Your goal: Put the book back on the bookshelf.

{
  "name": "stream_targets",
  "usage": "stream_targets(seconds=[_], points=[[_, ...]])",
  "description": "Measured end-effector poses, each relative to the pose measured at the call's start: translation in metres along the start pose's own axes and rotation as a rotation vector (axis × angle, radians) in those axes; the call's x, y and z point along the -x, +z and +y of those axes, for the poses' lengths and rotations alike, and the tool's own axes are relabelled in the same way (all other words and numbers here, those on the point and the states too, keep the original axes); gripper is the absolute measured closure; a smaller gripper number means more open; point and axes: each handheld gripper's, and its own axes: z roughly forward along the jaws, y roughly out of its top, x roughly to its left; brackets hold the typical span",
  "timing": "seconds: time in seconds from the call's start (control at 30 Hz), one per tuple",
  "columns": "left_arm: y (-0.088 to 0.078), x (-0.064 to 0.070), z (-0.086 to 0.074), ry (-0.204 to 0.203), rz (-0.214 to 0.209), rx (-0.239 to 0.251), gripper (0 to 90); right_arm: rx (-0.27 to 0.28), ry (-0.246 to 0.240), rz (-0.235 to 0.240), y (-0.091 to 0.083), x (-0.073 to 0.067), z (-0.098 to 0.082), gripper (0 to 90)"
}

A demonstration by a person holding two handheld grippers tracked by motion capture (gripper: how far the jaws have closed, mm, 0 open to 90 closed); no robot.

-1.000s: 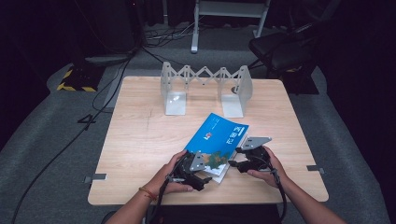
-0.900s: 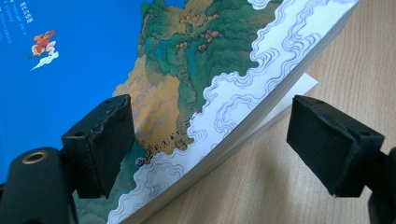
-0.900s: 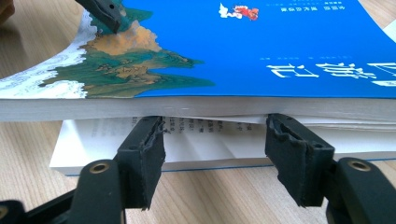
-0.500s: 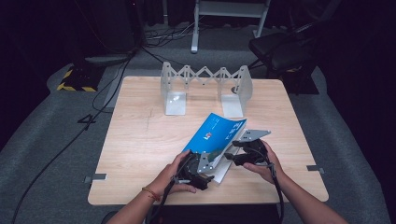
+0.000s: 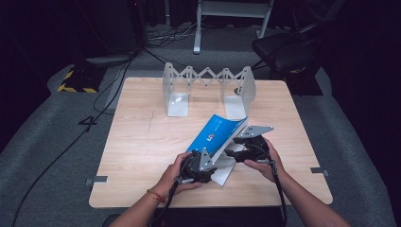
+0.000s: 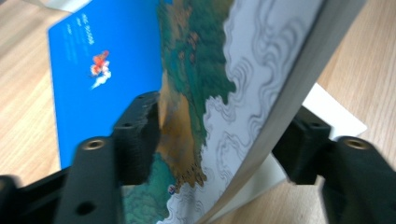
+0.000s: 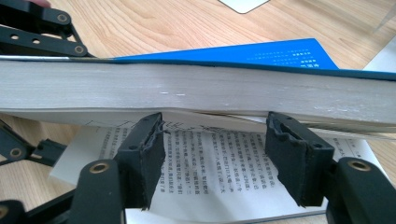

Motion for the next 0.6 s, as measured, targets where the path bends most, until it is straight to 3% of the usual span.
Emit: stream_targets(seconds=[0.13, 0.33, 0.47, 0.6], points=[[-0.005, -0.001, 0.003, 0.008, -0.045, -0.01, 25.6, 0.008, 0.004, 0.006, -0.001, 0.002, 0.001, 38.1], [-0.022, -0.004, 0.007, 0.024, -0.068, -0.019, 22.7, 0.012, 0.007, 0.005, -0.001, 0.001, 0.004, 38.1], [-0.029, -0.01, 0.006, -0.018, -0.055, -0.002, 22.6, 0.016, 0.006, 0.002, 0.0, 0.001, 0.008, 38.1], [-0.026, -0.013, 0.006, -0.04, -0.002, 0.004, 23.3, 0.021, 0.001, -0.003, 0.0, 0.0, 0.011, 38.1]])
